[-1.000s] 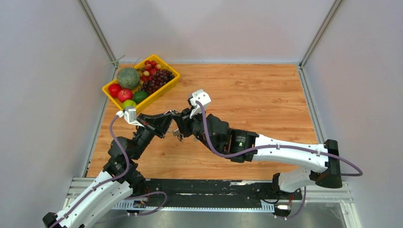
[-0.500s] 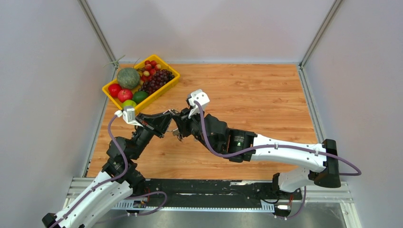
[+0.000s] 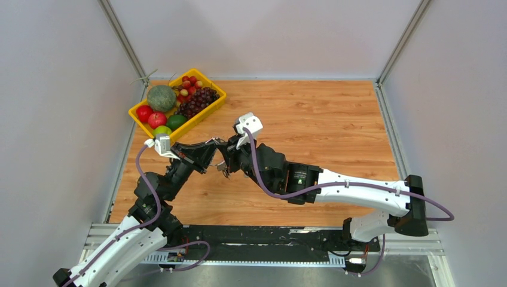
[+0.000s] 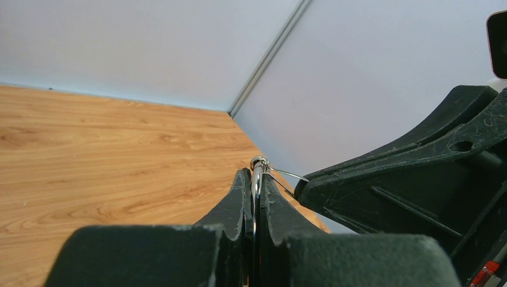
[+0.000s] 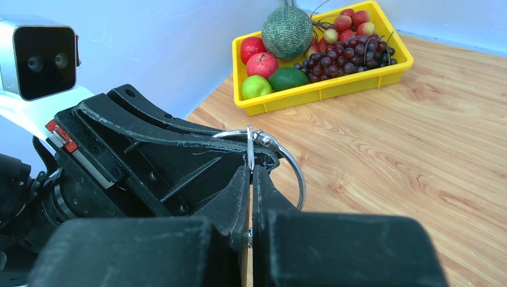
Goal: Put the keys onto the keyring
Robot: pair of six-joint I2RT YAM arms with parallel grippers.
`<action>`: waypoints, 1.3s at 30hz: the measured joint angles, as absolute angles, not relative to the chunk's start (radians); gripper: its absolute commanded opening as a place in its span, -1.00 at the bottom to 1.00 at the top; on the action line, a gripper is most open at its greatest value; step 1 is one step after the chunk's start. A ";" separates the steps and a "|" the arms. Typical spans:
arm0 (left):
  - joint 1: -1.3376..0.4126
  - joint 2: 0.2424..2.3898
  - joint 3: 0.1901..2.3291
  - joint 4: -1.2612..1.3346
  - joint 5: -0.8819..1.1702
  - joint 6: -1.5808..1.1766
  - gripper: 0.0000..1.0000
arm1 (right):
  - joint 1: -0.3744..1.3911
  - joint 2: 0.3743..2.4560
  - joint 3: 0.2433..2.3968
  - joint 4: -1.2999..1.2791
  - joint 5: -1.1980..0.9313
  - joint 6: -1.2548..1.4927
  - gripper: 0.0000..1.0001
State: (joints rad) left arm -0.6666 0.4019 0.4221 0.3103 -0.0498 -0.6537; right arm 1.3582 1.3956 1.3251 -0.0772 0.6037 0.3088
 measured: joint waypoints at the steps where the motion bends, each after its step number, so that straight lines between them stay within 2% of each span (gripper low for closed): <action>1: -0.667 0.402 0.422 0.309 -0.049 -0.653 -0.99 | 1.358 1.396 1.325 -0.077 0.602 0.305 -1.00; 5: -0.666 0.398 0.422 0.296 -0.033 -0.645 -0.80 | 1.358 1.395 1.328 -0.087 0.599 0.284 -1.00; 10: -0.666 0.390 0.422 0.277 0.049 -0.593 -0.27 | 1.358 1.395 1.395 -0.200 0.562 0.262 -1.00; 14: -0.666 0.382 0.430 0.238 0.162 -0.525 -0.04 | 1.351 1.395 1.454 -0.279 0.515 0.258 -1.00; 26: -0.667 0.354 0.503 0.102 0.292 -0.396 0.06 | 1.288 1.397 1.671 -0.614 0.337 0.275 -1.00; 39: -0.667 0.333 0.569 0.010 0.345 -0.355 0.22 | 1.235 1.425 1.739 -0.829 0.213 0.332 -1.00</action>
State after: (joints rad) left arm -0.6674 0.3332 0.5686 0.0101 0.3447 -0.3550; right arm 1.2350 1.4254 1.7386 -0.8288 0.2131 0.3317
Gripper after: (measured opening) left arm 0.591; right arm 0.009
